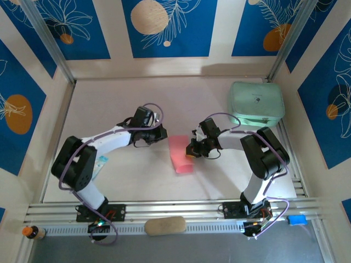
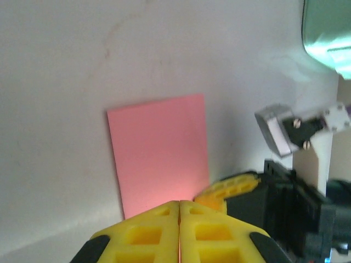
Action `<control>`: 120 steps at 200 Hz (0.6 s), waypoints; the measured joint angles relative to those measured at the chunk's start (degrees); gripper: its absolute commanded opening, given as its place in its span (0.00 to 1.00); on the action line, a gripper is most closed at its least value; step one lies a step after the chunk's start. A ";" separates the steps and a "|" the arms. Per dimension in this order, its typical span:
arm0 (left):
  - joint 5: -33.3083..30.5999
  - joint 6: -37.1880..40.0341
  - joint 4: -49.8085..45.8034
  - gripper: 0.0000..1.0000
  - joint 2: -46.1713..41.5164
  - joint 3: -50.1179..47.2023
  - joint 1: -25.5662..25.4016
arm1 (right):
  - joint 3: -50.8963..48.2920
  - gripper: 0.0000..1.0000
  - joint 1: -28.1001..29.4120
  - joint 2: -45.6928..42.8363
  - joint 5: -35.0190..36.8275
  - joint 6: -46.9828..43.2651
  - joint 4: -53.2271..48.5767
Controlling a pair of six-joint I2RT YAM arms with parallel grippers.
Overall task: Fold a paper plane with a square sheet of paper (pick it up from the middle)
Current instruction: First fold the square sheet of paper in half at the center of the table.
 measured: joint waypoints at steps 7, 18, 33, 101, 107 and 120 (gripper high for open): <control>0.11 0.00 0.00 0.07 -0.81 -0.98 -0.22 | -0.07 0.00 0.00 -0.07 0.02 0.00 0.07; 0.24 0.00 0.02 0.08 -1.99 -2.51 -0.44 | -0.11 0.00 0.00 -0.11 0.13 0.02 0.13; 0.37 0.00 0.00 0.07 -3.08 -3.93 -0.44 | -0.13 0.00 0.00 -0.11 0.13 0.07 0.17; 2.62 -0.55 3.56 0.07 -2.93 -4.50 -2.25 | -0.13 0.00 0.00 -0.11 0.13 0.20 0.20; 2.95 -0.66 4.13 0.07 -2.69 -4.50 -2.56 | -0.13 0.00 0.00 -0.13 0.13 0.20 0.17; 3.52 -0.98 5.31 0.07 -1.70 -4.50 -3.26 | -0.13 0.00 0.00 -0.13 0.13 0.20 0.20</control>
